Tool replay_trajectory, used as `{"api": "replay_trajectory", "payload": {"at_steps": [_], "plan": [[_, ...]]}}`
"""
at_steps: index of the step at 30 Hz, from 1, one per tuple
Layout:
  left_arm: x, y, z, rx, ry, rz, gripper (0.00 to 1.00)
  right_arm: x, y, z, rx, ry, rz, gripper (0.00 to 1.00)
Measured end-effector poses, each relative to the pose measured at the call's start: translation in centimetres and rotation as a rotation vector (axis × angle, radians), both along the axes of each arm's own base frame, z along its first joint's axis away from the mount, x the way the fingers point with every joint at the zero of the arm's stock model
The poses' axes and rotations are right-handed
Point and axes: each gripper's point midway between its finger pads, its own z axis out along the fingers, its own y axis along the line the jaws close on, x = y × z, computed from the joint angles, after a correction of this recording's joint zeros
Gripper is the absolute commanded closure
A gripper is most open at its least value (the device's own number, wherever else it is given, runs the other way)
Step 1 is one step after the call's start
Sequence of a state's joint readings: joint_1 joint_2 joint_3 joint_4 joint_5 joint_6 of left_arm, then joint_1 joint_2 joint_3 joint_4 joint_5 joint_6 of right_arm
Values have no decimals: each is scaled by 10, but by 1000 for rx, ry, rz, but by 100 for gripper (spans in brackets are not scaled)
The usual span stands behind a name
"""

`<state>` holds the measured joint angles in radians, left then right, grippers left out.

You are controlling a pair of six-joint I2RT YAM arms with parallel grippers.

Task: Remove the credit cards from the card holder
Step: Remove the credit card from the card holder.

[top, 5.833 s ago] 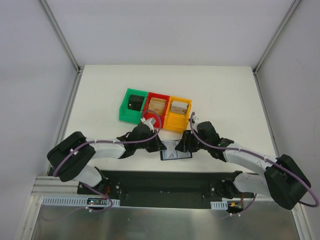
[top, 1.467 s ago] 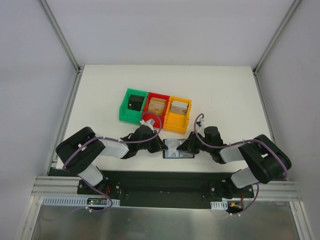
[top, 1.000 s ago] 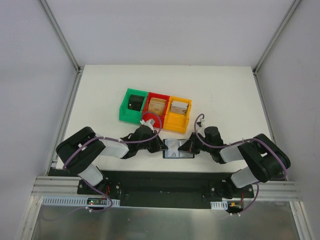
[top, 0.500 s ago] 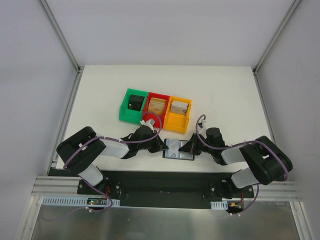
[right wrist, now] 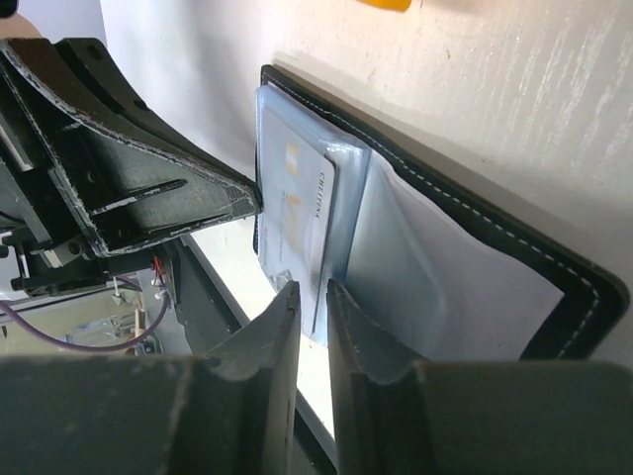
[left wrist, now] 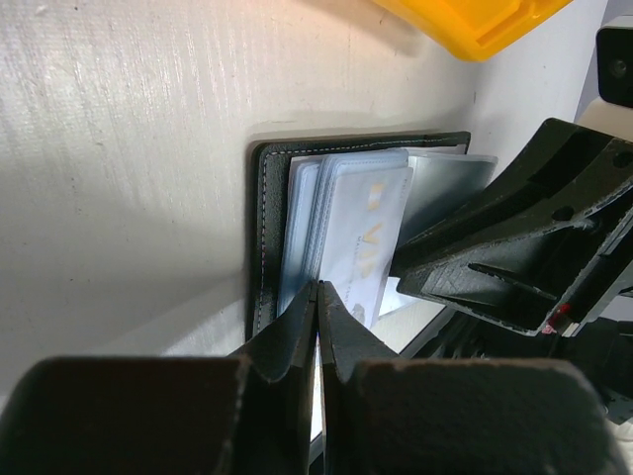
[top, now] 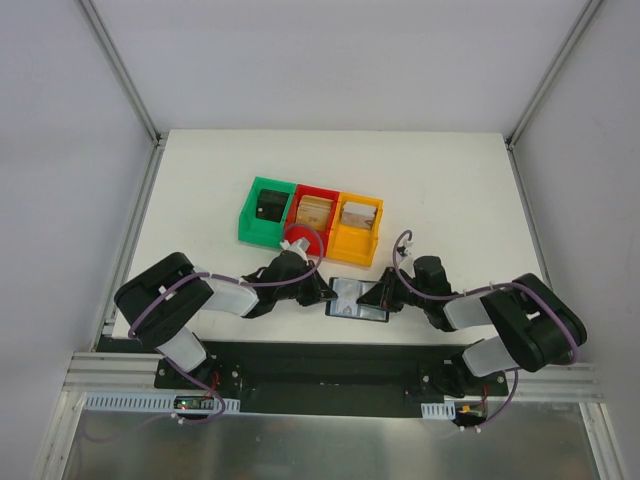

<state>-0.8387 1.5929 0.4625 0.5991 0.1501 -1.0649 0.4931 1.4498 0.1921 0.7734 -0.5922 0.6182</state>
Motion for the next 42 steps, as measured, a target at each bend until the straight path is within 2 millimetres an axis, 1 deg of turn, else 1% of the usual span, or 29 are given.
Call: {"api": "replay_trajectory", "payload": {"at_steps": [6,20,23,27,33,37,39,42], "plan": [[1,-2,0,-3,0,-3,100,0,0,0,2,0,3,74],[2,-5,0,-6,-4,-7,100,1,2,2,28,25,-10,74],[2,-5,0,-6,-4,-7,100,2,3,2,34,32,-17,76],[2,-5,-1,-5,-4,-7,100,3,2,3,38,37,-25,80],[2,-5,-1,-5,-4,-7,100,3,2,2,43,50,-36,81],[3,-6,-1,-7,-6,-6,100,4,2,0,46,60,-44,77],[3,-6,-1,-6,-7,-5,100,5,2,0,51,62,-48,76],[4,-6,-1,-5,-9,-3,100,7,3,1,55,59,-52,94]]}}
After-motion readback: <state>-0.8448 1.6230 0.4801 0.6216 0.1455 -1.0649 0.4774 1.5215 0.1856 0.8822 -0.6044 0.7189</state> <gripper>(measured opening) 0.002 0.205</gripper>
